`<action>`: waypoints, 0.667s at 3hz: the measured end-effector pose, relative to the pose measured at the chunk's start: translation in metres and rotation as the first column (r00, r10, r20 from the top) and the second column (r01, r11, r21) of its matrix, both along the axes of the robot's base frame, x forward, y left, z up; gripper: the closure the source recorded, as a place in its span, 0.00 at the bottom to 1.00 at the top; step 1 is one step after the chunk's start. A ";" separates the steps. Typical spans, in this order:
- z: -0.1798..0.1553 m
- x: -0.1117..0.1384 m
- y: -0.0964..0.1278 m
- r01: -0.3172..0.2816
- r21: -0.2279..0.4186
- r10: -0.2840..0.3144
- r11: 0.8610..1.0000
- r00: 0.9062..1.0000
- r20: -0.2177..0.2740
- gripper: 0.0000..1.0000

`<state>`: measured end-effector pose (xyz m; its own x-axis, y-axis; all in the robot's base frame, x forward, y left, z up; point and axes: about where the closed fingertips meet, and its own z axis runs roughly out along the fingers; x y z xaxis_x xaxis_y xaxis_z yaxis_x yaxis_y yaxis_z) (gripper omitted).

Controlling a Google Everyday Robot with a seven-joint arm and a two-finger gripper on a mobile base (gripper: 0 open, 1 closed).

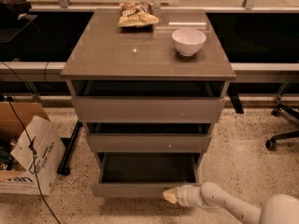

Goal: Close bottom drawer

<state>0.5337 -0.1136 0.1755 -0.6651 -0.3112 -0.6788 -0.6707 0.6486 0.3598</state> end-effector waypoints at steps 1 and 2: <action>0.004 0.017 0.006 0.001 0.038 -0.002 0.999 1.000 0.027 0.81; 0.011 0.042 0.019 -0.016 0.087 0.011 0.996 0.998 0.061 0.50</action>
Offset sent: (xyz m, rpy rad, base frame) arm 0.0660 0.0251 0.0174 0.1423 -0.0947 0.0169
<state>0.5754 -0.0943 0.1863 -0.6180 -0.2573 -0.7429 -0.7014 0.6073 0.3732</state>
